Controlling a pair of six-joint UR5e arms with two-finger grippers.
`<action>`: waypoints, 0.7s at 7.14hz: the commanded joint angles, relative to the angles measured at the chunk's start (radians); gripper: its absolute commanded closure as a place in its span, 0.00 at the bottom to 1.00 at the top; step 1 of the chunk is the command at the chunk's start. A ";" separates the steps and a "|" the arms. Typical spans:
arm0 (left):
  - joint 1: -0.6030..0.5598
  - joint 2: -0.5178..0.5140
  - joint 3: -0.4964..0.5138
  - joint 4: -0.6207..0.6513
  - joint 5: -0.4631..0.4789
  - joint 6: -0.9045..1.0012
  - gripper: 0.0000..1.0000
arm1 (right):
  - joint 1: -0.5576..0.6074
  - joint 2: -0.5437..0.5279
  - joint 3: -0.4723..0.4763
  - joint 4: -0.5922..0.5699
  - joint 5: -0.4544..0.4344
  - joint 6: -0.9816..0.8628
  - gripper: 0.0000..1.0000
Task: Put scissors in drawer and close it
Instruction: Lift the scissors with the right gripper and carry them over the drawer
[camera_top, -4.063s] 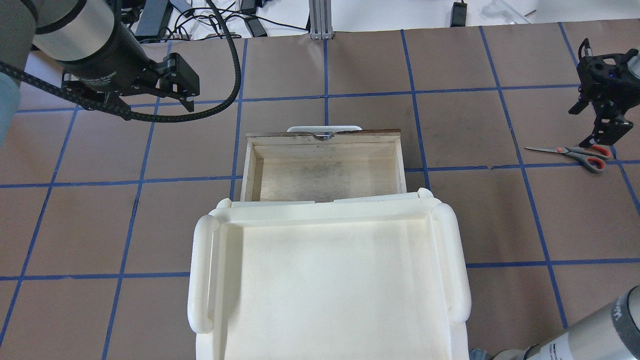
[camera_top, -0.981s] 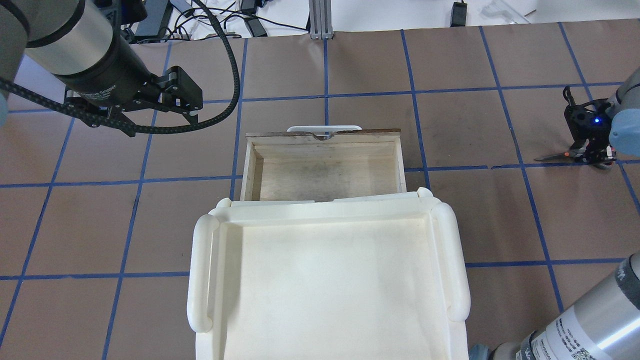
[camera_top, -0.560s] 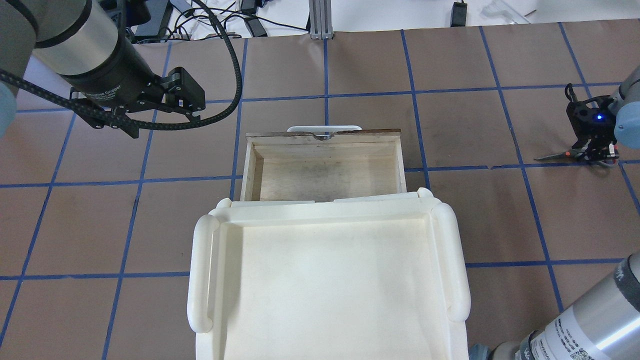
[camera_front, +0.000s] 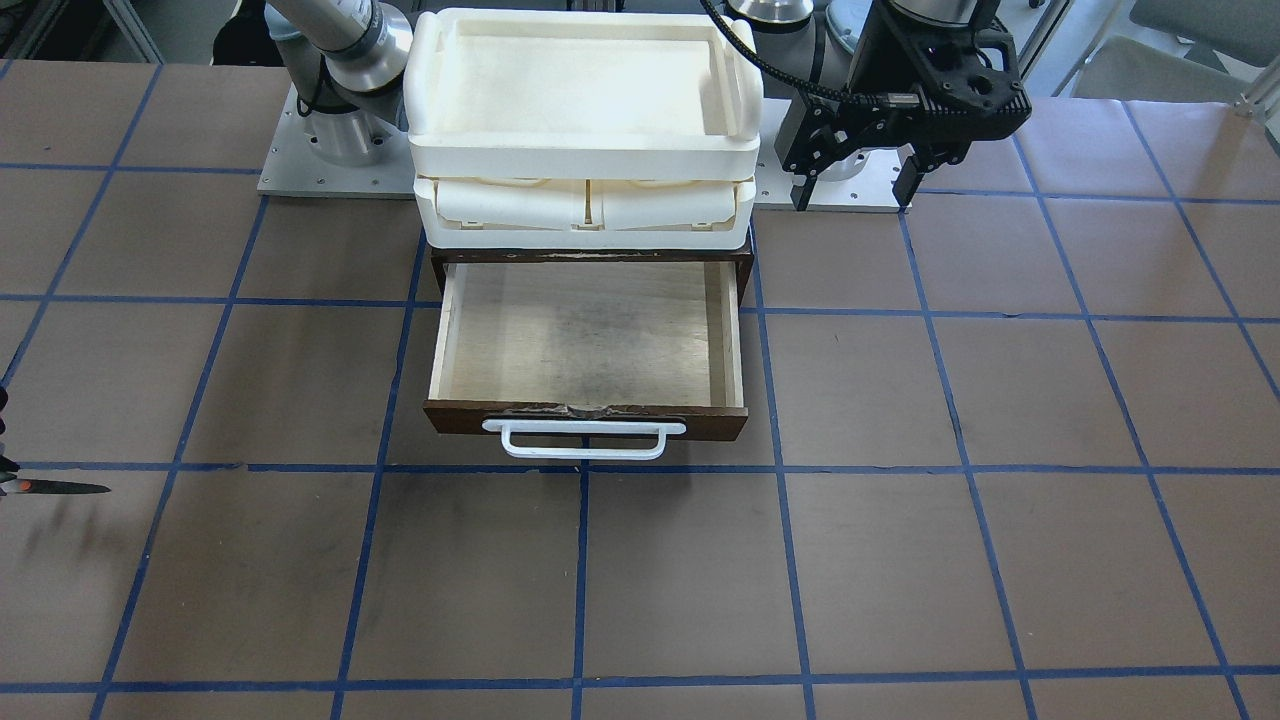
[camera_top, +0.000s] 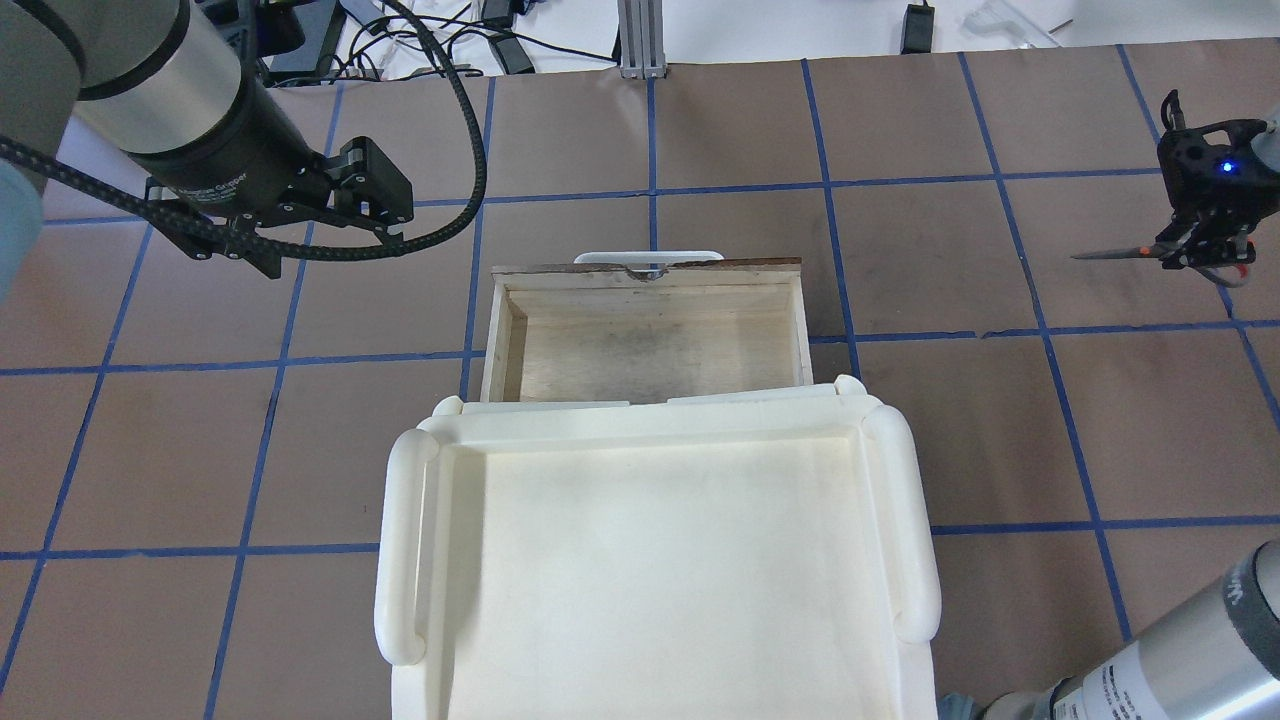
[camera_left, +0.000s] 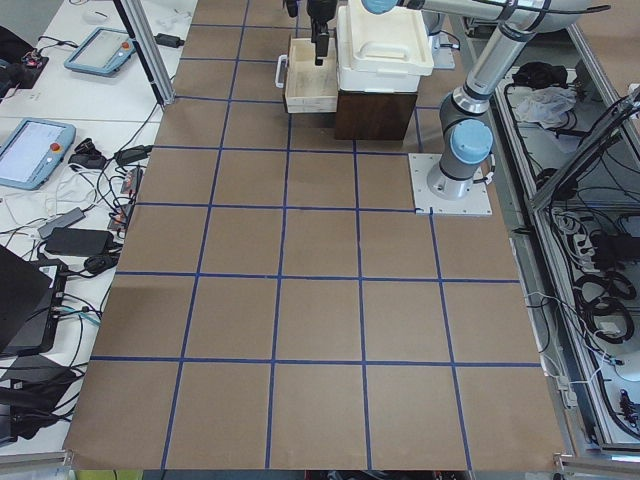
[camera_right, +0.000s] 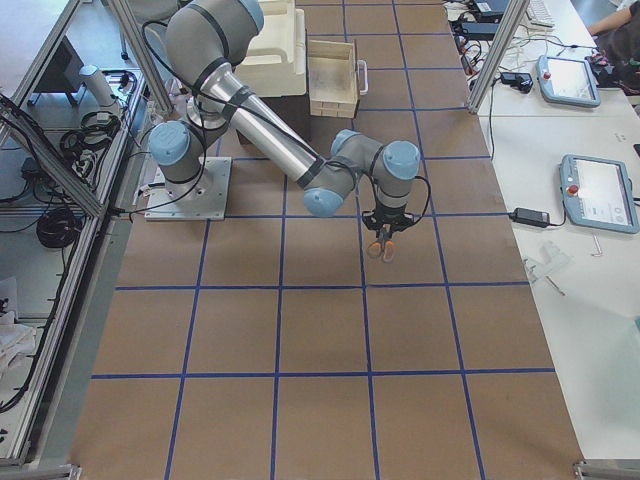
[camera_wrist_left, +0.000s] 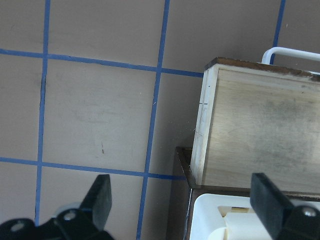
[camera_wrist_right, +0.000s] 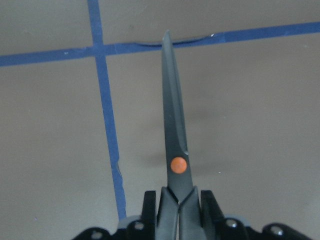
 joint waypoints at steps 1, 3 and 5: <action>0.000 -0.007 -0.001 0.003 0.003 -0.001 0.00 | 0.084 -0.133 -0.004 0.110 0.011 0.165 1.00; 0.000 -0.008 -0.001 0.003 0.000 -0.001 0.00 | 0.161 -0.184 -0.002 0.193 0.014 0.399 1.00; 0.000 -0.011 -0.001 0.002 0.000 0.001 0.00 | 0.303 -0.247 -0.002 0.196 -0.014 0.523 1.00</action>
